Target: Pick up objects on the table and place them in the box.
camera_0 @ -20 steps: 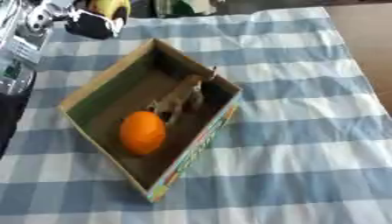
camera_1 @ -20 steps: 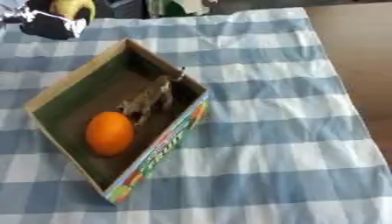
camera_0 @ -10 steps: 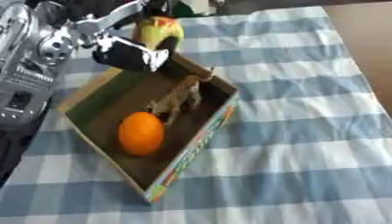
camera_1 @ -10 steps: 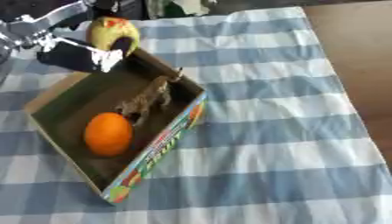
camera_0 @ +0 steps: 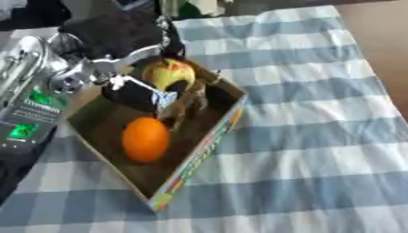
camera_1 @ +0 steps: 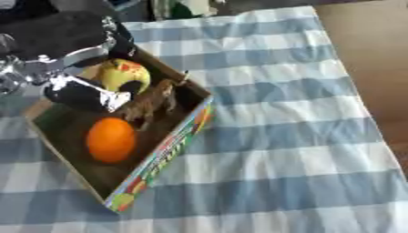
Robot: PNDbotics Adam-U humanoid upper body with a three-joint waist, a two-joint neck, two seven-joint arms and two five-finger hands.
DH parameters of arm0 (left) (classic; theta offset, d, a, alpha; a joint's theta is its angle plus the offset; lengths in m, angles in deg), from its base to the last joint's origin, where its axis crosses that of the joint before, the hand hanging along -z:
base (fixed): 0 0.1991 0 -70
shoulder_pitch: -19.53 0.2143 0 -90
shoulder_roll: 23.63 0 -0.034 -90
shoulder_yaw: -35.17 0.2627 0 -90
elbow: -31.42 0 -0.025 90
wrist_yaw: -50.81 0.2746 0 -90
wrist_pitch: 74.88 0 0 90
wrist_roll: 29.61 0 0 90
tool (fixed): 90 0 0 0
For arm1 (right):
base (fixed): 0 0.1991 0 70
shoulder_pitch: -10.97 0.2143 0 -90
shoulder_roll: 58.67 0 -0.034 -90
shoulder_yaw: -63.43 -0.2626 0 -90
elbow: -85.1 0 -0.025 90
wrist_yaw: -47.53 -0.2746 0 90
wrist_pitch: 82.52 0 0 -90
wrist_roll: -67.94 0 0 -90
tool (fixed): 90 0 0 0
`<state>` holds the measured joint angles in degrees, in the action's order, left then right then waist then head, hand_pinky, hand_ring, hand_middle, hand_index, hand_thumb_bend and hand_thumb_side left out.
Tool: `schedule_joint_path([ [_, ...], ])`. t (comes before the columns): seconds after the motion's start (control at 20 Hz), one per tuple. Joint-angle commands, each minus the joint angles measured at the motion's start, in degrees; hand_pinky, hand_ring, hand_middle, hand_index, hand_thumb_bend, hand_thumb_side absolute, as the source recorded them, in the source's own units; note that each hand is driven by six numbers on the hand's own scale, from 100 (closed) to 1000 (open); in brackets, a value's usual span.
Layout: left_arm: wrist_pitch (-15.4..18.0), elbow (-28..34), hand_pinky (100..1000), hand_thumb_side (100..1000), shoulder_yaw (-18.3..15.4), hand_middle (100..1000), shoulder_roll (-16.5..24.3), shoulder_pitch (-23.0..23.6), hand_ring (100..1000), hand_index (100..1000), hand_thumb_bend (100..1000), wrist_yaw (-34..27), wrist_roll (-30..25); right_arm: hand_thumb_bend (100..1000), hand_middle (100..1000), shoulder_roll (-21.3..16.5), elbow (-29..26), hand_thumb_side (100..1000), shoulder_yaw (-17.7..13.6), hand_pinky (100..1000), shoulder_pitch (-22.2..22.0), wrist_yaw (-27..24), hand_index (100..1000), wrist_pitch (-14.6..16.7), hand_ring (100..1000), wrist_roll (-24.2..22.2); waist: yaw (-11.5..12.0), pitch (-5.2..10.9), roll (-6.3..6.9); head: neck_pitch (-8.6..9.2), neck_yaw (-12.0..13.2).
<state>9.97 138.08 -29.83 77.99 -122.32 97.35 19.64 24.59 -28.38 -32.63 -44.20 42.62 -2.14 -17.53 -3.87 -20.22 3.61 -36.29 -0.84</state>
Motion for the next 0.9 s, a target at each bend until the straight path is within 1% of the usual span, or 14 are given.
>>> schedule_joint_path([
  [0.05, -0.04, 0.34, 300, 257, 0.33, 440, 2.05, -0.36, 504, 561, 100, 0.9, -0.71, 203, 657, -0.69, -1.11, 586, -0.23, 806, 0.91, 0.17, 838, 0.08, 946, -0.17, -0.11, 1.23, -0.19, -0.15, 0.03],
  [0.15, 0.1, 0.01, 300, 257, 0.58, 440, 2.12, -0.25, 504, 561, 100, 1.14, -0.89, 203, 657, -0.69, -1.11, 586, -0.25, 806, 0.91, 0.19, 838, 0.08, 946, -0.17, -0.13, 1.21, -0.19, -0.13, 0.03],
  [0.2, 0.2, -0.22, 319, 250, 0.85, 456, 2.25, -0.1, 520, 578, 100, 1.23, -1.08, 205, 656, -0.7, -1.11, 586, -0.24, 806, 0.91, 0.19, 838, 0.08, 946, -0.17, -0.16, 1.15, -0.17, -0.08, 0.01],
  [0.3, 0.72, -1.59, 333, 246, 2.37, 468, 2.7, 0.52, 531, 593, 100, 1.68, -2.31, 202, 656, -0.71, -1.11, 586, -0.21, 806, 1.01, 0.18, 838, 0.1, 946, -0.24, -0.35, 0.97, -0.15, 0.09, 0.0],
  [0.45, 1.57, -3.01, 359, 244, 3.42, 495, 2.76, 0.93, 560, 626, 100, 2.66, -3.5, 208, 656, -0.8, -1.11, 587, -0.21, 806, 1.07, 0.2, 838, 0.12, 946, -0.3, -0.49, 0.8, -0.17, 0.17, 0.03],
  [0.5, 1.86, -3.45, 392, 310, 3.63, 532, 2.74, 1.02, 594, 673, 100, 3.05, -3.98, 208, 656, -0.8, -1.11, 587, -0.21, 806, 1.08, 0.19, 838, 0.12, 946, -0.31, -0.52, 0.75, -0.17, 0.17, 0.06],
  [0.55, 2.23, -4.0, 405, 344, 3.81, 549, 2.71, 1.11, 609, 693, 100, 3.57, -4.71, 209, 656, -0.81, -1.11, 587, -0.21, 806, 1.09, 0.19, 838, 0.12, 946, -0.33, -0.53, 0.71, -0.18, 0.19, 0.1],
  [0.65, 2.95, -4.91, 456, 507, 3.88, 618, 2.61, 1.23, 671, 764, 100, 4.61, -5.83, 209, 656, -0.83, -1.11, 587, -0.22, 806, 1.11, 0.19, 838, 0.11, 946, -0.36, -0.52, 0.66, -0.21, 0.21, 0.12],
  [0.7, 3.35, -5.29, 508, 641, 3.86, 686, 2.53, 1.28, 733, 821, 100, 5.14, -6.35, 210, 656, -0.83, -1.11, 588, -0.22, 806, 1.11, 0.2, 838, 0.11, 946, -0.36, -0.5, 0.66, -0.23, 0.19, 0.11],
  [0.75, 3.8, -5.65, 544, 714, 3.81, 726, 2.45, 1.35, 766, 855, 100, 5.76, -6.91, 210, 656, -0.83, -1.11, 588, -0.23, 806, 1.11, 0.2, 838, 0.11, 946, -0.36, -0.47, 0.65, -0.26, 0.13, 0.11],
  [0.8, 4.3, -5.98, 588, 806, 3.71, 774, 2.34, 1.42, 806, 893, 100, 6.38, -7.43, 211, 656, -0.83, -1.11, 587, -0.23, 806, 1.11, 0.21, 838, 0.11, 946, -0.36, -0.45, 0.65, -0.29, 0.08, 0.11],
  [0.85, 4.94, -6.44, 632, 883, 3.57, 808, 2.23, 1.56, 840, 918, 202, 7.1, -8.03, 211, 656, -0.83, -1.11, 588, -0.24, 806, 1.11, 0.21, 838, 0.1, 946, -0.36, -0.43, 0.65, -0.33, 0.01, 0.13],
  [0.9, 5.63, -6.95, 654, 925, 3.36, 823, 2.11, 1.72, 857, 927, 265, 7.85, -8.57, 211, 656, -0.83, -1.11, 588, -0.25, 806, 1.11, 0.21, 838, 0.11, 946, -0.35, -0.4, 0.65, -0.37, -0.03, 0.14],
])
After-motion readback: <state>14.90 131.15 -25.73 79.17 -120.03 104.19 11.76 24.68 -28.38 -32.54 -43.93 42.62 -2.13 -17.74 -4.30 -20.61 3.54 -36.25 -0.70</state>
